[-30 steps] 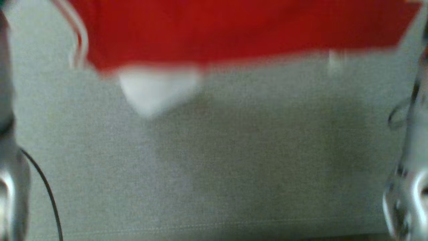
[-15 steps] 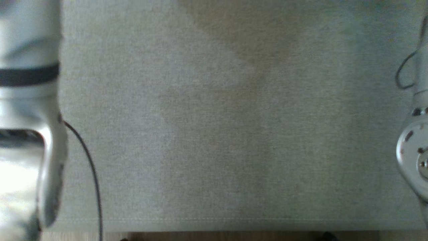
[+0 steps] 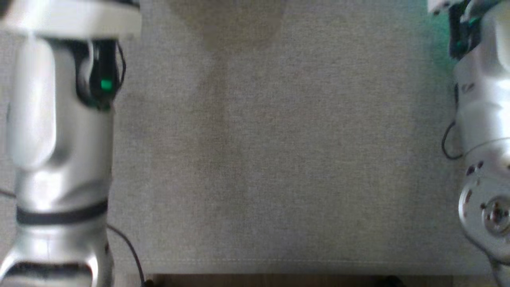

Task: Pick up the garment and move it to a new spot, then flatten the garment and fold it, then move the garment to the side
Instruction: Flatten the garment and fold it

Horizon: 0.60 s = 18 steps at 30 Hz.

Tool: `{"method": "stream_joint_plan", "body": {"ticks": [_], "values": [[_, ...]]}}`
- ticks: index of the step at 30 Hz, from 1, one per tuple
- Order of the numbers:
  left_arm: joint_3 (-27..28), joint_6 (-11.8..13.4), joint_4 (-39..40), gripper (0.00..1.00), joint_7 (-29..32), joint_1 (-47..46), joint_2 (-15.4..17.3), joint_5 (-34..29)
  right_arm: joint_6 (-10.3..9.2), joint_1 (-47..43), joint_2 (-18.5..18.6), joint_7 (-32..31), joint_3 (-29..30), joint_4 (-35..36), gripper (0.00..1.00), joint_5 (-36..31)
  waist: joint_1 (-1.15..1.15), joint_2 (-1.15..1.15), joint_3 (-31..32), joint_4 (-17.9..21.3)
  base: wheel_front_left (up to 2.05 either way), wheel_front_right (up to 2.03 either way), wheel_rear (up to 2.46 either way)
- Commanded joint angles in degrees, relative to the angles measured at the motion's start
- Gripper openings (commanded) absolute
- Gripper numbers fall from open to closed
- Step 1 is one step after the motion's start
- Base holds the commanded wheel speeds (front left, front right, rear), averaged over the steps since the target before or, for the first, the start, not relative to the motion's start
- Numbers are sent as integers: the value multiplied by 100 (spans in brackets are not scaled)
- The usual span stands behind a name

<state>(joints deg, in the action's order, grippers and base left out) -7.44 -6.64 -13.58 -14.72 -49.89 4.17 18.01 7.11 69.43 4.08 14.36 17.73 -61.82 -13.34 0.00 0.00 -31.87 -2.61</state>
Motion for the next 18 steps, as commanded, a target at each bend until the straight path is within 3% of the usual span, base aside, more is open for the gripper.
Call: {"method": "stream_joint_plan", "body": {"ticks": [1, 8, 18], "values": [[196, -21, 317, 0, -27, 107, 196, 23, 37, -134, -120, 57, -133, 134, 0, 64, 0, 0, 115, 46, 0, 0, 0], [229, -62, 1193, 0, -28, 1751, 170, 153, 37, -1197, -120, 62, -837, 691, 0, 759, 0, 0, 725, 135, 0, 0, 0], [78, -70, 2188, 0, -28, 4000, 68, 177, 37, -3474, -120, 63, -1296, 2400, 0, 1688, 0, 0, 1790, 185, 0, 0, 0]]}}
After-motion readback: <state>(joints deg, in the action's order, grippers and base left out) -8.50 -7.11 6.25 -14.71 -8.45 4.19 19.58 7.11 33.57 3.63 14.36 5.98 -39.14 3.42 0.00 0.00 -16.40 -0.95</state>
